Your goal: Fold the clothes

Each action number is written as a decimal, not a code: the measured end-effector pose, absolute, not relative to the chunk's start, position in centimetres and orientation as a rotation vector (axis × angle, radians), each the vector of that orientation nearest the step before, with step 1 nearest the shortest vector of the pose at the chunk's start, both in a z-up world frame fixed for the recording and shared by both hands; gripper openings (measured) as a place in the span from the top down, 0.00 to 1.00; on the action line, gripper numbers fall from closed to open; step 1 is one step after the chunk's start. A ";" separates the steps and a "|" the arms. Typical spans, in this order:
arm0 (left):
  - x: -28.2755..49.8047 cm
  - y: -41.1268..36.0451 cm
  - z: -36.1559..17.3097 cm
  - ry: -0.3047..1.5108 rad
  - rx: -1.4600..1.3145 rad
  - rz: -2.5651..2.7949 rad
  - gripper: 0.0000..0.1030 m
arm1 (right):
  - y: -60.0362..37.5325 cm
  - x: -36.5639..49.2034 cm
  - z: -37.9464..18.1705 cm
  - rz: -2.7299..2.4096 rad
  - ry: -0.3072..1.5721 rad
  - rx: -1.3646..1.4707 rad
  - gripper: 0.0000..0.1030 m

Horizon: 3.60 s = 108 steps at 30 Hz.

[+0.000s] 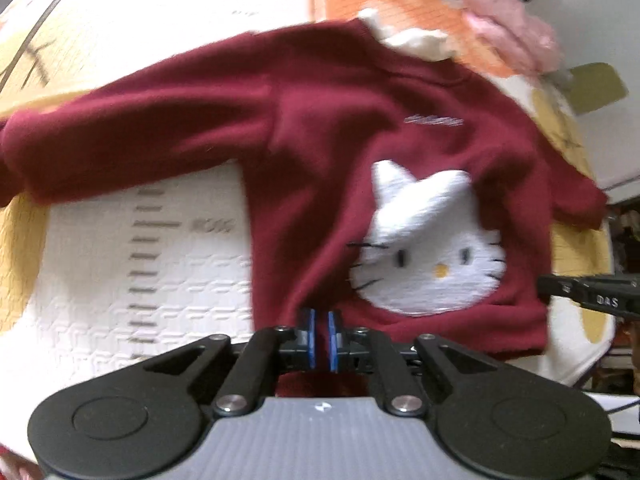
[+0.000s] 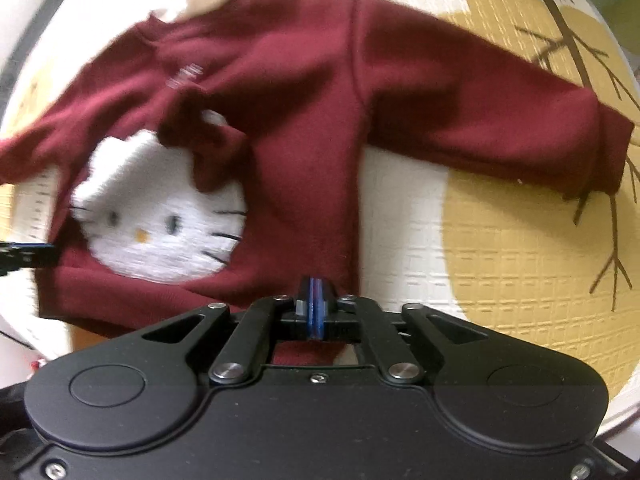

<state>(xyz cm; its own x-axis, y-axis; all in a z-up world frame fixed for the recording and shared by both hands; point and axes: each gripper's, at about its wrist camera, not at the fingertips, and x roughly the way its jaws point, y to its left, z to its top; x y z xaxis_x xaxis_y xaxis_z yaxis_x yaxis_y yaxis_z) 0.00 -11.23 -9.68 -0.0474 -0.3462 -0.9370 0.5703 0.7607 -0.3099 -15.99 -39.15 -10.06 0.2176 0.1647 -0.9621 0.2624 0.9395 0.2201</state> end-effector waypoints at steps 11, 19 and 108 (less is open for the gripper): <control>-2.1 -12.0 -11.5 1.493 0.223 -0.760 0.90 | -35.9 -16.1 -11.5 0.048 1.413 0.441 0.99; -2.6 -10.0 -13.0 1.578 0.201 -0.745 0.91 | -36.9 -18.3 -13.2 0.008 1.476 0.451 1.00; 6.5 -18.1 -9.7 1.195 0.236 -0.763 0.89 | -37.9 -1.7 -8.1 -0.030 1.226 0.505 0.98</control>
<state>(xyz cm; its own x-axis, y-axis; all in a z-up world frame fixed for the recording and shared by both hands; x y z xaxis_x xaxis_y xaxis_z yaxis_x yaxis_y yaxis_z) 6.52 -18.11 -9.66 0.1567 -0.4080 -0.8995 0.6442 0.7325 -0.2200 -1.70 -37.87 -8.09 0.3519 0.2445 -0.9035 0.2890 0.8897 0.3533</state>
